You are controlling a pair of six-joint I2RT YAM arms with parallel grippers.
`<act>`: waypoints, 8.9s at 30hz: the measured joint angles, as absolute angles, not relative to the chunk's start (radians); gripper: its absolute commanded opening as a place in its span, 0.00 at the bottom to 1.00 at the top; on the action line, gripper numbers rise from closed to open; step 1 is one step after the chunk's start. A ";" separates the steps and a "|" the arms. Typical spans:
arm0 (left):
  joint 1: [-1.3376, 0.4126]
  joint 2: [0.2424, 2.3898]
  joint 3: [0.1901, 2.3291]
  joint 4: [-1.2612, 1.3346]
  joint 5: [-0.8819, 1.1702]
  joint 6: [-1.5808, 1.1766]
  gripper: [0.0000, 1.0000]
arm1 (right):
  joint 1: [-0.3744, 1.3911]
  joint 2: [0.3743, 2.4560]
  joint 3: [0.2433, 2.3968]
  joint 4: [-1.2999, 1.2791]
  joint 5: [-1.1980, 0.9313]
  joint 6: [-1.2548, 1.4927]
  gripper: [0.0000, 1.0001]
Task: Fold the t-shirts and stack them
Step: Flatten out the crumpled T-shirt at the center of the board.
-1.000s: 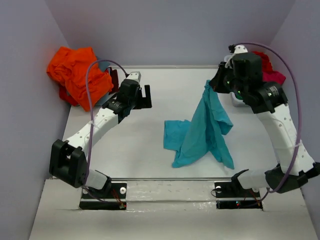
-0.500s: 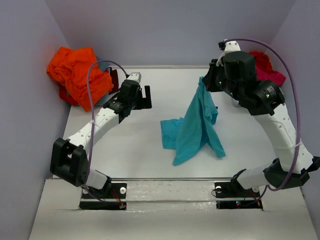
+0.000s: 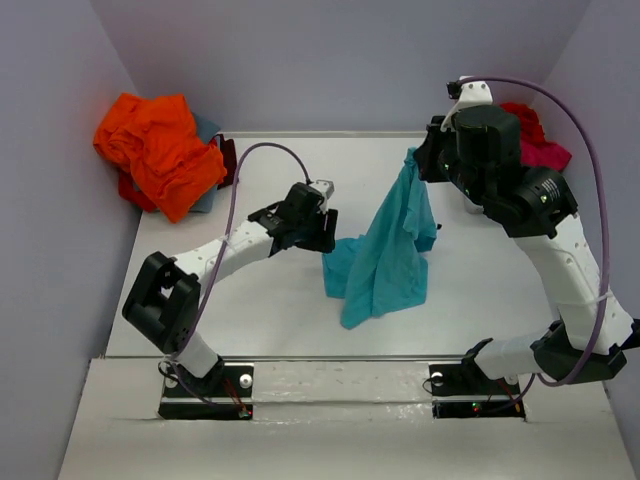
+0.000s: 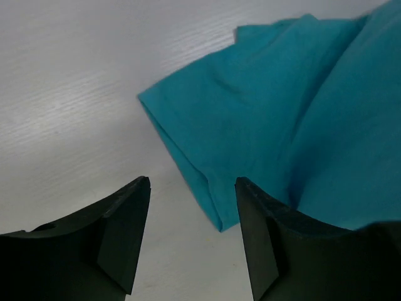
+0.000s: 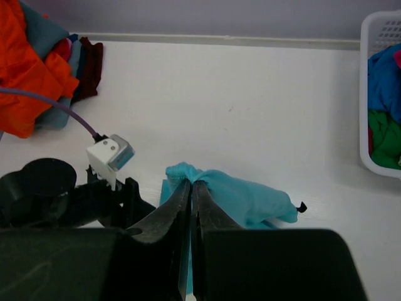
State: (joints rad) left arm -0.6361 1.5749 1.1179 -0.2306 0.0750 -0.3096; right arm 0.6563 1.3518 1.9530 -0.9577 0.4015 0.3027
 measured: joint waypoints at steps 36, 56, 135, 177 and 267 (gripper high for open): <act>-0.792 1.848 1.279 -0.394 0.046 -0.345 0.53 | 0.656 1.361 1.929 -0.962 0.396 0.306 0.07; -0.792 1.847 1.250 -0.410 0.048 -0.366 0.43 | 0.656 1.369 1.914 -0.964 0.385 0.306 0.07; -0.653 1.127 1.451 -0.511 -0.601 -0.262 0.06 | 0.656 1.159 1.609 -0.991 0.682 0.508 0.07; -0.547 1.130 1.259 -0.202 -0.545 -0.167 0.06 | 0.656 1.292 1.508 -0.670 0.489 0.321 0.07; -0.648 1.422 0.927 -0.600 0.060 -0.560 0.99 | 0.342 2.389 2.197 -0.903 -0.198 0.370 0.79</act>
State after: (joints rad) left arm -0.6483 1.4220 0.9268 -0.5999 0.0597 -0.5602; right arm 0.3416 2.3894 2.1967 -0.9031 -0.1978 0.3698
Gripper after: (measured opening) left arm 0.986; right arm 0.795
